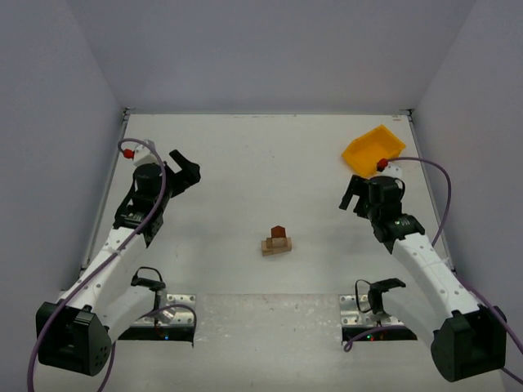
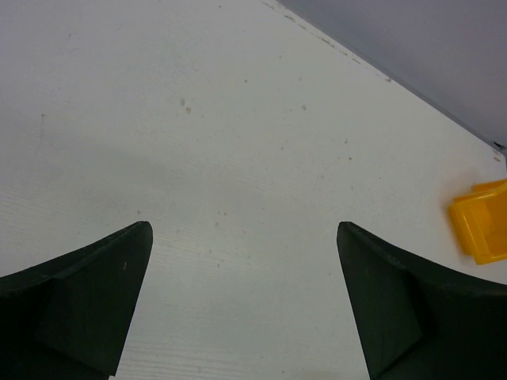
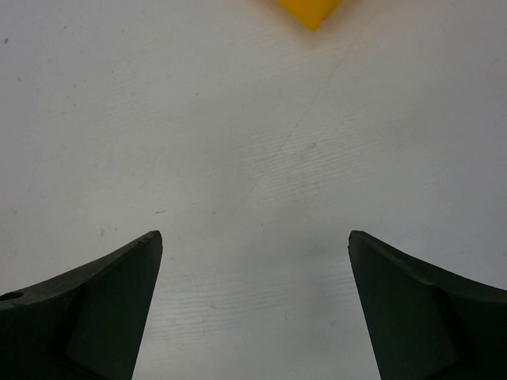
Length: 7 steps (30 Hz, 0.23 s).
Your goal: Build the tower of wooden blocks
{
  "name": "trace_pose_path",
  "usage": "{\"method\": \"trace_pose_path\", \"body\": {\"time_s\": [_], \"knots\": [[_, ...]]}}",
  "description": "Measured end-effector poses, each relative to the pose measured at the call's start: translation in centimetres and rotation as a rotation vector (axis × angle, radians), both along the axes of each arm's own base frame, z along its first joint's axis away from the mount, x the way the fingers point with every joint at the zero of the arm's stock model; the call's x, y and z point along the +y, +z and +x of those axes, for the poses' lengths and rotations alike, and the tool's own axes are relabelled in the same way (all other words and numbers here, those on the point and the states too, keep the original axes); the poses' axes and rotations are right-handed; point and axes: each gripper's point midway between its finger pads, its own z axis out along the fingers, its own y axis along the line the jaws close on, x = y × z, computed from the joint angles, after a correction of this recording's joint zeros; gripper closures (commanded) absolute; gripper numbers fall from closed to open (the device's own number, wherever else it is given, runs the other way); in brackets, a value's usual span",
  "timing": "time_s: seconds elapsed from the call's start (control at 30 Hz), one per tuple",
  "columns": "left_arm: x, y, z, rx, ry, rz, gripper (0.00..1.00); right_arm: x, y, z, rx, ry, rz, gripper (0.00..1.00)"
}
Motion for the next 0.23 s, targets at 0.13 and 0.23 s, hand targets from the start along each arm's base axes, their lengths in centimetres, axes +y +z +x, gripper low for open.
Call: {"method": "trace_pose_path", "body": {"time_s": [0.13,0.23], "knots": [[0.03,-0.01,0.00,0.000,0.002,0.001,0.00,-0.39,0.35,-0.37,-0.038,-0.020,0.002,0.01],[0.08,-0.01,0.01,0.000,0.004,0.001,0.00,-0.59,0.87,-0.30,-0.064,-0.030,0.000,0.01]]}}
